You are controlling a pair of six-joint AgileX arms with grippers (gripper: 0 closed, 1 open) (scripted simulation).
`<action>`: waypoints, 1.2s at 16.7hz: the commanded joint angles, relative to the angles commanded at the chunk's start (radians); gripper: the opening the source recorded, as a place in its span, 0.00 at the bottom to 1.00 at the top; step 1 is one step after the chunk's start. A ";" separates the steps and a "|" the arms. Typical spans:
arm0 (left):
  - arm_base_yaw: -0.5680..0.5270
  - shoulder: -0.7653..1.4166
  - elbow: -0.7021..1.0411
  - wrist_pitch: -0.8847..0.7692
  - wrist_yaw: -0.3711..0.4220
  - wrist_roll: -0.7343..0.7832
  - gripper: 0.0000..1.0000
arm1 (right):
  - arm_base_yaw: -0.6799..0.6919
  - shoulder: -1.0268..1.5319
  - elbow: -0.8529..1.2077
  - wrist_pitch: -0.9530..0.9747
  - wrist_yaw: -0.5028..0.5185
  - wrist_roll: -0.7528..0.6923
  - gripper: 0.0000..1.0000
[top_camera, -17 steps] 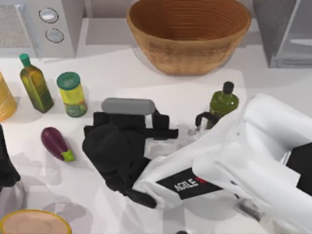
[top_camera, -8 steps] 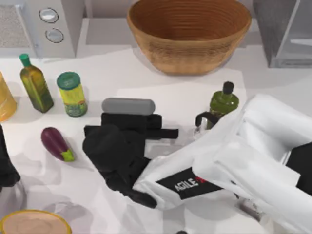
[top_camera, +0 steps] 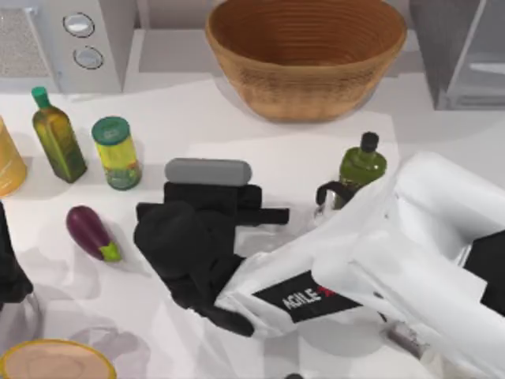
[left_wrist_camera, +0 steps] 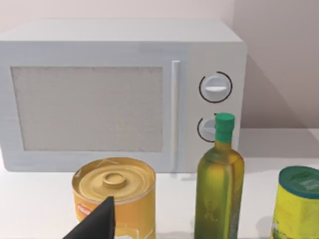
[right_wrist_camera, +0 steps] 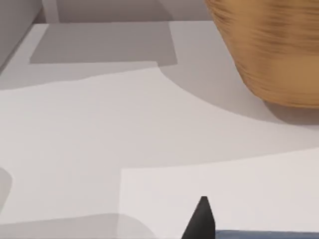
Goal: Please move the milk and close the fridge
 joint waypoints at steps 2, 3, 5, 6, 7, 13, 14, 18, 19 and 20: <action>0.000 0.000 0.000 0.000 0.000 0.000 1.00 | 0.000 -0.020 0.000 -0.019 0.000 0.000 0.00; 0.000 0.000 0.000 0.000 0.000 0.000 1.00 | 0.000 -0.028 0.000 -0.028 0.000 0.000 0.00; 0.000 0.000 0.000 0.000 0.000 0.000 1.00 | 0.000 -0.047 0.001 -0.047 -0.001 0.001 0.00; 0.000 0.000 0.000 0.000 0.000 0.000 1.00 | 0.000 -0.056 0.001 -0.056 -0.001 0.000 0.00; 0.000 0.000 0.000 0.000 0.000 0.000 1.00 | 0.000 -0.065 0.001 -0.067 -0.001 0.001 0.00; 0.000 0.000 0.000 0.000 0.000 0.000 1.00 | 0.000 -0.074 0.002 -0.078 -0.001 0.003 0.00; 0.000 0.000 0.000 0.000 0.000 0.000 1.00 | -0.008 -0.082 0.003 -0.069 -0.010 -0.002 0.00; 0.000 0.000 0.000 0.000 0.000 0.000 1.00 | -0.137 -0.207 -0.032 0.048 -0.145 -0.064 0.00; 0.000 0.000 0.000 0.000 0.000 0.000 1.00 | -0.191 -0.254 -0.054 0.088 -0.203 -0.085 0.00; 0.000 0.000 0.000 0.000 0.000 0.000 1.00 | -0.250 -0.301 -0.081 0.126 -0.267 -0.106 0.00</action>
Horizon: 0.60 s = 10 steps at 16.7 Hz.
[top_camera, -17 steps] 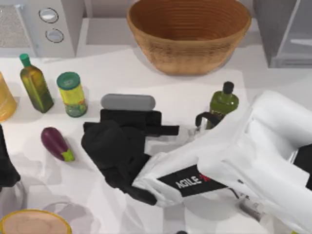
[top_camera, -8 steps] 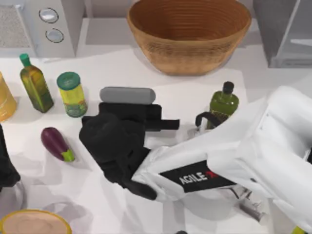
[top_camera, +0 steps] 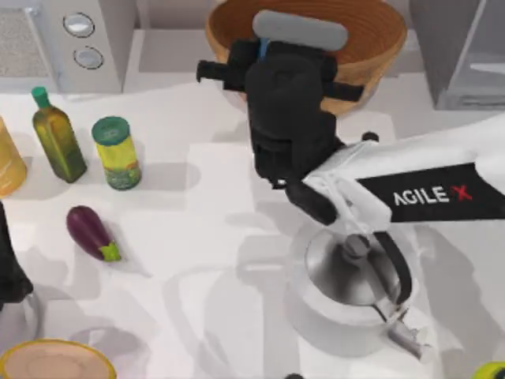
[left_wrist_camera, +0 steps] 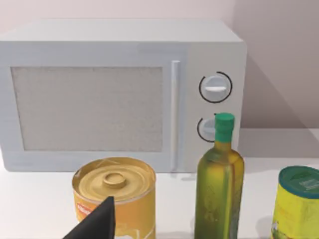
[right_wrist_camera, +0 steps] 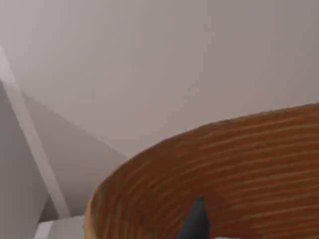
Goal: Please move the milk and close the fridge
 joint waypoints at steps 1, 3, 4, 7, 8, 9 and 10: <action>0.000 0.000 0.000 0.000 0.000 0.000 1.00 | -0.059 -0.043 -0.031 0.032 -0.064 -0.020 0.00; 0.000 0.000 0.000 0.000 0.000 0.000 1.00 | -0.161 -0.110 -0.100 0.083 -0.172 -0.059 0.00; 0.000 0.000 0.000 0.000 0.000 0.000 1.00 | -0.203 -0.135 -0.133 0.107 -0.213 -0.077 0.00; 0.000 0.000 0.000 0.000 0.000 0.000 1.00 | -0.315 -0.216 -0.232 0.189 -0.329 -0.122 0.00; 0.000 0.000 0.000 0.000 0.000 0.000 1.00 | -0.352 -0.245 -0.268 0.214 -0.372 -0.134 0.00; 0.000 0.000 0.000 0.000 0.000 0.000 1.00 | -0.386 -0.271 -0.298 0.237 -0.411 -0.147 0.00; 0.000 0.000 0.000 0.000 0.000 0.000 1.00 | -0.421 -0.296 -0.324 0.259 -0.444 -0.161 0.00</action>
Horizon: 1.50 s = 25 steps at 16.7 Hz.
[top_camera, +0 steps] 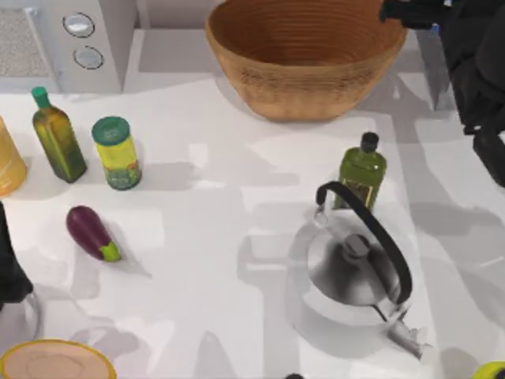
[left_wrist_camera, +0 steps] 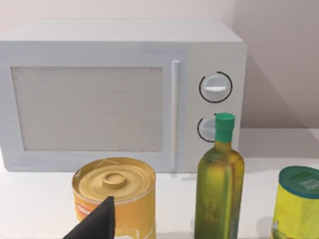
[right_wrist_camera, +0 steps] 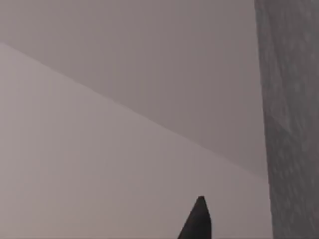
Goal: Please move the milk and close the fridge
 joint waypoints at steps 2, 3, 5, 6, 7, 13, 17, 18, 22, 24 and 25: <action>0.000 0.000 0.000 0.000 0.000 0.000 1.00 | -0.069 -0.050 -0.067 0.036 -0.064 -0.032 0.00; 0.000 0.000 0.000 0.000 0.000 0.000 1.00 | -0.099 -0.071 -0.114 0.051 -0.094 -0.048 0.00; 0.000 0.000 0.000 0.000 0.000 0.000 1.00 | -0.154 -0.115 -0.236 0.079 -0.154 -0.075 0.00; 0.000 0.000 0.000 0.000 0.000 0.000 1.00 | -0.181 -0.144 -0.306 0.088 -0.183 -0.084 0.00; 0.000 0.000 0.000 0.000 0.000 0.000 1.00 | -0.210 -0.177 -0.368 0.094 -0.210 -0.090 0.00; 0.000 0.000 0.000 0.000 0.000 0.000 1.00 | -0.324 -0.308 -0.543 0.085 -0.310 -0.097 0.00; 0.000 0.000 0.000 0.000 0.000 0.000 1.00 | -0.320 -0.303 -0.541 0.085 -0.308 -0.096 0.00; 0.000 0.000 0.000 0.000 0.000 0.000 1.00 | -0.320 -0.303 -0.540 0.085 -0.309 -0.096 0.00; 0.000 0.000 0.000 0.000 0.000 0.000 1.00 | -0.345 -0.202 -0.447 0.102 -0.353 -0.093 0.00; 0.000 0.000 0.000 0.000 0.000 0.000 1.00 | -0.365 -0.103 -0.362 0.114 -0.382 -0.091 0.00; 0.000 0.000 0.000 0.000 0.000 0.000 1.00 | -0.374 -0.055 -0.320 0.118 -0.397 -0.091 0.00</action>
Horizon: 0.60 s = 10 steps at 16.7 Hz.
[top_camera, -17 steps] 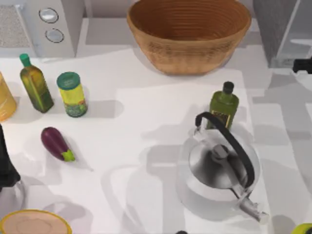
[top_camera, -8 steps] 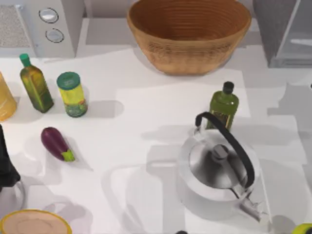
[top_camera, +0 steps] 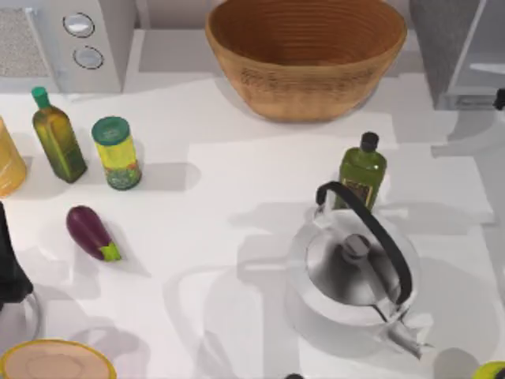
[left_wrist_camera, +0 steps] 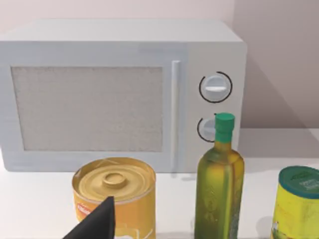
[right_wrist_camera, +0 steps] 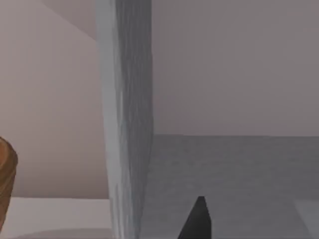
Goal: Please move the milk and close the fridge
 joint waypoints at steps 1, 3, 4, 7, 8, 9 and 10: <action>0.000 0.000 0.000 0.000 0.000 0.000 1.00 | -0.009 0.040 0.038 0.005 -0.015 0.001 0.00; 0.000 0.000 0.000 0.000 0.000 0.000 1.00 | -0.027 0.100 0.108 0.017 -0.042 0.004 0.00; 0.000 0.000 0.000 0.000 0.000 0.000 1.00 | -0.039 0.134 0.146 0.022 -0.054 0.005 0.00; 0.000 0.000 0.000 0.000 0.000 0.000 1.00 | -0.087 0.240 0.258 0.039 -0.076 0.004 0.00; 0.000 0.000 0.000 0.000 0.000 0.000 1.00 | -0.101 0.277 0.296 0.045 -0.085 0.004 0.00; 0.000 0.000 0.000 0.000 0.000 0.000 1.00 | -0.113 0.312 0.329 0.049 -0.097 0.004 0.00; 0.000 0.000 0.000 0.000 0.000 0.000 1.00 | -0.122 0.345 0.361 0.053 -0.111 0.004 0.00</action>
